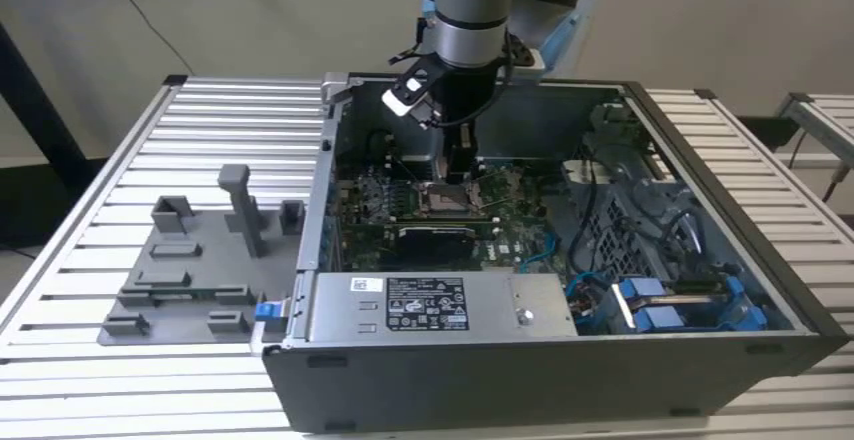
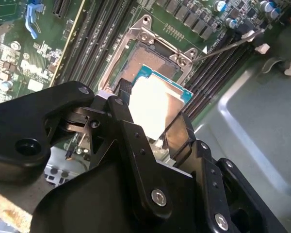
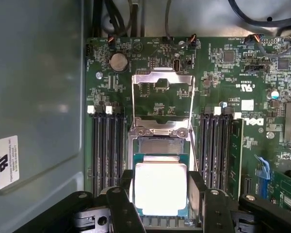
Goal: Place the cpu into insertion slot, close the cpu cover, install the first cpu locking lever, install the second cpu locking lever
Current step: 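Place the cpu into insertion slot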
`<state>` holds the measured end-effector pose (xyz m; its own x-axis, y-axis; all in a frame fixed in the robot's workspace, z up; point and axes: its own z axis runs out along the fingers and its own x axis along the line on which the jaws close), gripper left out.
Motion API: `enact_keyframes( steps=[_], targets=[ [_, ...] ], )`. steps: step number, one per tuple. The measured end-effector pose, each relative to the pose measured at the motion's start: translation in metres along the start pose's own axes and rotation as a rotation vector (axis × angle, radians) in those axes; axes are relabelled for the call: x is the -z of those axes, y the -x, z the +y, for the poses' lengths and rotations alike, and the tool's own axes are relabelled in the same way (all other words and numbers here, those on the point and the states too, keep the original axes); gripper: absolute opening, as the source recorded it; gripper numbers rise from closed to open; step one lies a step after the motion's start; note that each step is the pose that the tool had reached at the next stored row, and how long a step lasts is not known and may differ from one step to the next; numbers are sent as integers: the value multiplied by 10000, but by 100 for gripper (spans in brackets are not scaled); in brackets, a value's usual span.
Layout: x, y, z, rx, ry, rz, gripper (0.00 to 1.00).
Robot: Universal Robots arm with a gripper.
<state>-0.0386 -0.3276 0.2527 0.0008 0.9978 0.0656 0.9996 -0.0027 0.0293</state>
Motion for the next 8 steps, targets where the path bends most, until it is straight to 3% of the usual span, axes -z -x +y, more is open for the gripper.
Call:
enact_keyframes(
  steps=[8],
  targets=[
    [-135, 7, -4, 0, 0, -1, 54]
  ],
)
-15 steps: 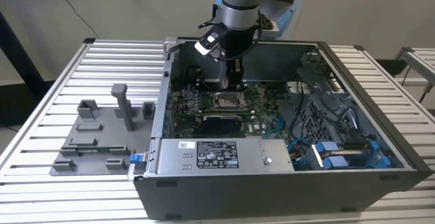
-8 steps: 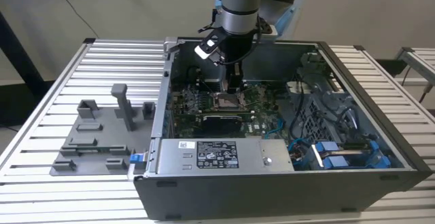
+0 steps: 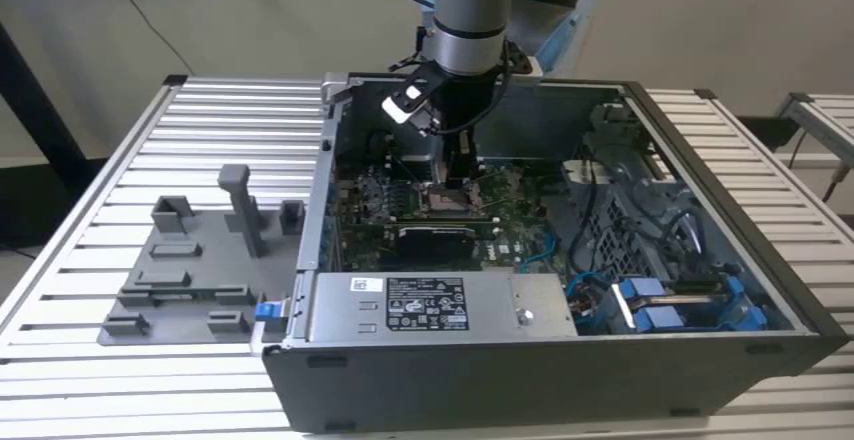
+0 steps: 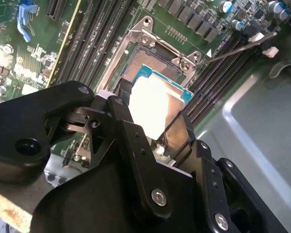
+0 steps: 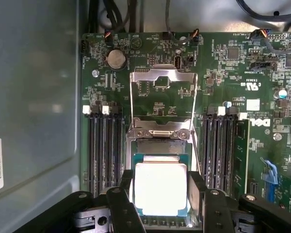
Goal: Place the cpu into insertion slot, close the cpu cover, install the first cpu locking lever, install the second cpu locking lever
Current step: 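Place the cpu into insertion slot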
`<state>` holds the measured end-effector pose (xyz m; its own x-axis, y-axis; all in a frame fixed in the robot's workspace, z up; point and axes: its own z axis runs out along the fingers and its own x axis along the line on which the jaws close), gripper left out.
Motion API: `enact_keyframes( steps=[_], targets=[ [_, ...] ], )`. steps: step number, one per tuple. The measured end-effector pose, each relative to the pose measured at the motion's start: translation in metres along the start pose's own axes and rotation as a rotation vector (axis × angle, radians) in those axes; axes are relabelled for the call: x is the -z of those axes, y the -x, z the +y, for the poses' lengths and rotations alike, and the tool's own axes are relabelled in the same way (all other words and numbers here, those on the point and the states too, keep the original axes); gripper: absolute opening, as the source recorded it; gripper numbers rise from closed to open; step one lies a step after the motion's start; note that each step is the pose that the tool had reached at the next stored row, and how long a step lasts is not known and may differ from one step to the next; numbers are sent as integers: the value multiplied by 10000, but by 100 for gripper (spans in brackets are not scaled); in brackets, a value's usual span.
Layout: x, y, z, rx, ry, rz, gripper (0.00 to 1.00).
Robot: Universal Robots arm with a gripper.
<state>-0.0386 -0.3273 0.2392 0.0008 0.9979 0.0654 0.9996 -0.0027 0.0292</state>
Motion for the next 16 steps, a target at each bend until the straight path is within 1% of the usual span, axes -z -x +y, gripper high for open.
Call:
enact_keyframes(
  steps=[6, 16],
  targets=[
    [-110, 7, -3, -1, 4, 1, 54],
    [-177, 11, -5, -2, 6, 0, 54]
  ],
)
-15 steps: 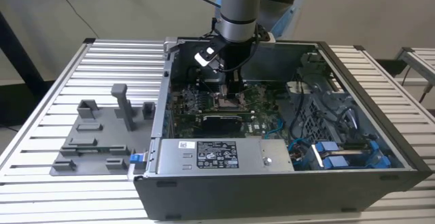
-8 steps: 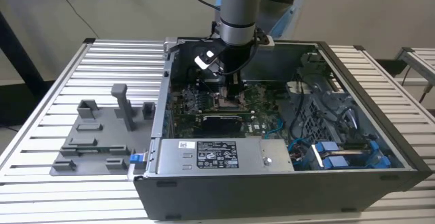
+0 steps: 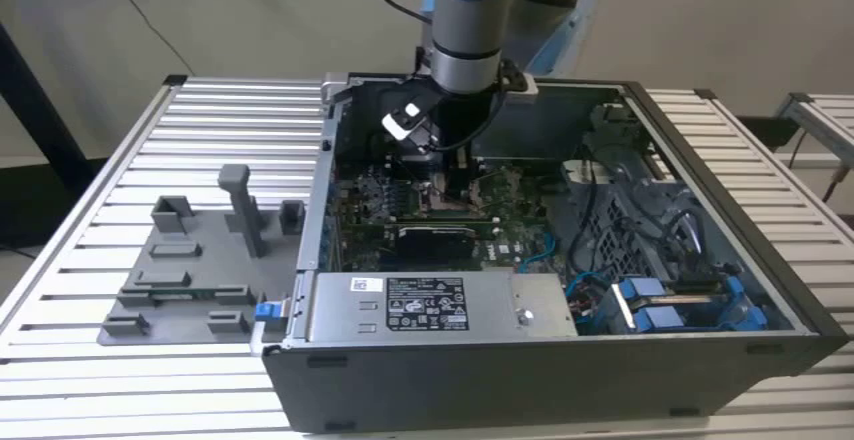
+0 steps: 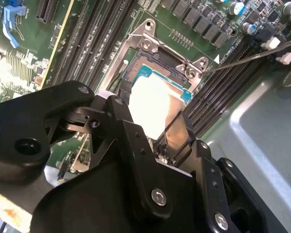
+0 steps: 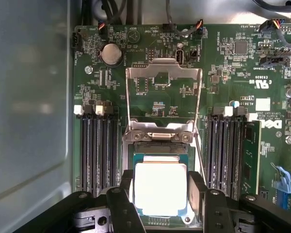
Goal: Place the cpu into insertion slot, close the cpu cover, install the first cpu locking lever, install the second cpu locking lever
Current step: 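Place the cpu into insertion slot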
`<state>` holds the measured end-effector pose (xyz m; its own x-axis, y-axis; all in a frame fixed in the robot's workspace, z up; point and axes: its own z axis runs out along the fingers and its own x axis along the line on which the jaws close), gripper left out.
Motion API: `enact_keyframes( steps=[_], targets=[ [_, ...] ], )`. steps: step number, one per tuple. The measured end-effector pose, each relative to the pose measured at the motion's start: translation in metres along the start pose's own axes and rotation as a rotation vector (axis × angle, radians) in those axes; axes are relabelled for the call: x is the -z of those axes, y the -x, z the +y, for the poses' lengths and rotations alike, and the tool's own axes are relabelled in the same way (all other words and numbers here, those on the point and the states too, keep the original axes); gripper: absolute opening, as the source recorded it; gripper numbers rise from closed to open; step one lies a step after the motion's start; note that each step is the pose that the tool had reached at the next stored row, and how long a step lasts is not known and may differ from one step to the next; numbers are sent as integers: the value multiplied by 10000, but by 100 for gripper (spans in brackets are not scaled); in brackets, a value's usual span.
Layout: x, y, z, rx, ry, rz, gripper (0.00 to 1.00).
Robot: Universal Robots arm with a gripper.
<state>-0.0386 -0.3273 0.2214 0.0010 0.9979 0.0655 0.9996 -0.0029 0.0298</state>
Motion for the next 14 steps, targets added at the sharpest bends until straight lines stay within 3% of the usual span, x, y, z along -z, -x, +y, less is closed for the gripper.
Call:
enact_keyframes(
  steps=[14],
  targets=[
    [-40, 24, 5, -1, -19, -1, 54]
  ],
)
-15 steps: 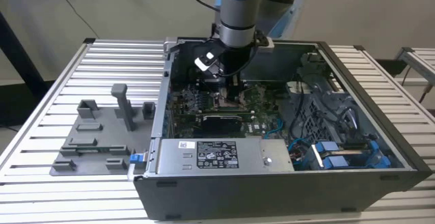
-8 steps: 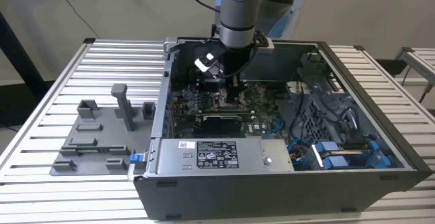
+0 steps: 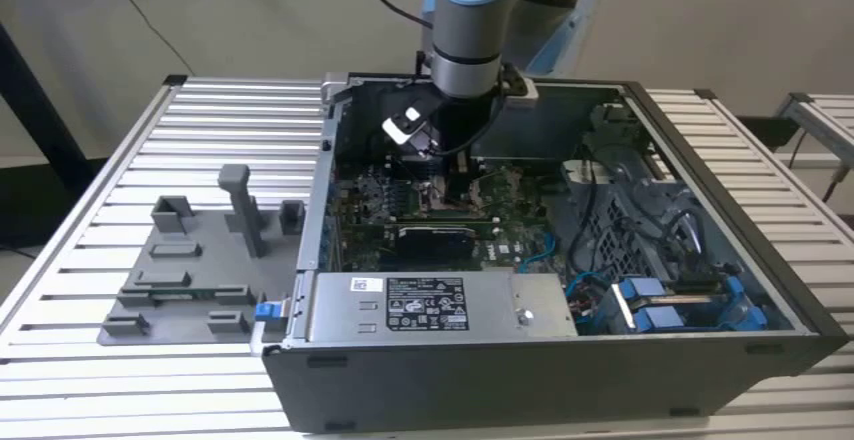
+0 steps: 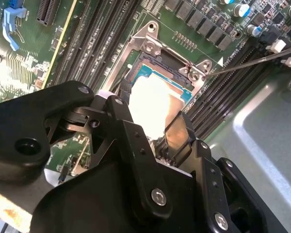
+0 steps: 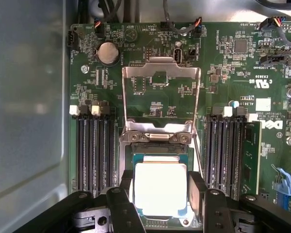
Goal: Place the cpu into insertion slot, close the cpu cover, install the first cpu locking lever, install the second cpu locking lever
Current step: 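Place the cpu into insertion slot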
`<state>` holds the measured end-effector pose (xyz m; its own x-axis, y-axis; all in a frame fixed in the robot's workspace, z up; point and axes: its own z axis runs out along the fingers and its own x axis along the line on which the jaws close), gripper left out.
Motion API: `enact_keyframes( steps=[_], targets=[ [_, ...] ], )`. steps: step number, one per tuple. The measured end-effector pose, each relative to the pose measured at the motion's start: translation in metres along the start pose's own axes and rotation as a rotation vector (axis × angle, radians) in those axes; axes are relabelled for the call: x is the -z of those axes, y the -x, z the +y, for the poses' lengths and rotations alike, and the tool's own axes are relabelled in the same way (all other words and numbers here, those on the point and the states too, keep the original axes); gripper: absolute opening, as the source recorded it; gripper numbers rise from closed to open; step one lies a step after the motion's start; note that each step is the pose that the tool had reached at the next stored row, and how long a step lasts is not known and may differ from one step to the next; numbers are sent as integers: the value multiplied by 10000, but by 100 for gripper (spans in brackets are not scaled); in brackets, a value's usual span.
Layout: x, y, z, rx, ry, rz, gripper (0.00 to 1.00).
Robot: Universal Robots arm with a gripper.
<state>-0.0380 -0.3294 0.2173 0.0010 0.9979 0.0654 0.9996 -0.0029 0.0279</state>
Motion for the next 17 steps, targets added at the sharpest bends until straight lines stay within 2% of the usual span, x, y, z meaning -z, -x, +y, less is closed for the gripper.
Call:
enact_keyframes(
  steps=[8, 17],
  targets=[
    [-88, 6, 2, 0, 0, 0, 54],
    [-152, 10, 2, 1, 0, 1, 54]
  ],
)
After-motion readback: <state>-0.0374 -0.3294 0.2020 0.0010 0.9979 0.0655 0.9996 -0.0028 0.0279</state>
